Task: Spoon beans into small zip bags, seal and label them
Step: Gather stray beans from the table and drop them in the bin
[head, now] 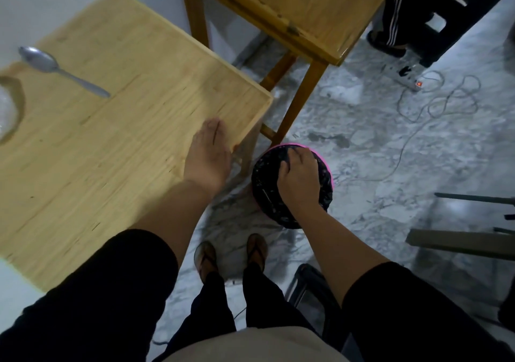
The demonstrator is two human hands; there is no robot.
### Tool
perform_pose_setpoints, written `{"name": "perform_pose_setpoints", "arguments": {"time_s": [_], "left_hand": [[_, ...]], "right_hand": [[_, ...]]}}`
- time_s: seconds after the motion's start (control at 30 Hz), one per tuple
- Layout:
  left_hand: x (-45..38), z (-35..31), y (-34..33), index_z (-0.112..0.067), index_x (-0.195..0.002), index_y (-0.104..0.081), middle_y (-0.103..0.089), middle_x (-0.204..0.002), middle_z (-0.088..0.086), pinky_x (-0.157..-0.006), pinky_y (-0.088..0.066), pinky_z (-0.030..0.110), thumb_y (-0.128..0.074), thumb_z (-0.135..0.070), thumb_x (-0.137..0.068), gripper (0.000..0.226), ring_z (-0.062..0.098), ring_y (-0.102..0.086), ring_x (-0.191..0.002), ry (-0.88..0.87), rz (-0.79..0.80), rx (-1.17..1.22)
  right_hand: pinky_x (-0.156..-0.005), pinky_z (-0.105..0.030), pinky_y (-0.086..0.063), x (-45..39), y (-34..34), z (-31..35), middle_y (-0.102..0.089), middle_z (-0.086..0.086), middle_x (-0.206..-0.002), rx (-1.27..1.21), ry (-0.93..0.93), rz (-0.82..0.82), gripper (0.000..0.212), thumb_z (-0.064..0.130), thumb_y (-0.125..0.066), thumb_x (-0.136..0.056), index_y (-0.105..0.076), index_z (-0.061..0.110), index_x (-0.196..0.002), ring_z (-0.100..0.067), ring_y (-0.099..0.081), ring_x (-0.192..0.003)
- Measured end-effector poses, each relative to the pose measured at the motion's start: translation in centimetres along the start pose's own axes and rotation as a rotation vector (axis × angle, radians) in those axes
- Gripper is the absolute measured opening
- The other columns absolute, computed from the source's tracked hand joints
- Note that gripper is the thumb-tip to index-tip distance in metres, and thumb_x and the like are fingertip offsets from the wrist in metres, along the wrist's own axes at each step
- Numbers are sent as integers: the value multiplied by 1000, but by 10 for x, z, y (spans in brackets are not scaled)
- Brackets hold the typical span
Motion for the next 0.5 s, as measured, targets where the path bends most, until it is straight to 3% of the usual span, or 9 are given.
{"name": "perform_pose_setpoints", "arguments": {"time_s": [0.13,0.27,0.4,0.5], "left_hand": [[4,-3,18,3,-135,-41,-41,-140,20,-107,-33,39,-42,-13,-95,43,34,-41,-126,31,-42,71],[18,-5,47,8,-119,-54,-53,-121,25,-92,-38,41,-51,-4,-87,34,39,-52,-107,21,-122,57],[28,7,75,7,-135,-39,-43,-137,24,-108,-27,40,-42,-15,-95,46,35,-37,-131,51,-144,-77],[33,33,105,3,-143,-28,-34,-145,20,-114,-20,37,-36,-21,-97,53,30,-26,-139,152,-186,-128]], "right_hand": [[-119,-37,-12,4,-3,26,-30,-16,-149,121,187,59,48,24,-31,-100,-30,0,-141,-27,-17,-143],[-119,-38,-12,3,11,60,-30,-17,-149,133,343,43,50,22,-34,-98,-28,0,-142,-27,-16,-144],[-118,-37,-14,-3,25,102,-29,-18,-148,165,471,7,52,23,-33,-97,-27,-1,-142,-27,-18,-143],[-117,-37,-14,-6,37,141,-32,-19,-148,130,548,-6,54,23,-38,-95,-28,-2,-142,-28,-21,-142]]}}
Point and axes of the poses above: each hand's wrist, its own x-axis away from the middle knuckle, its own y-axis out of the back of the hand, z = x × y, the point moved 10 cm from there along -x, towards the middle knuckle
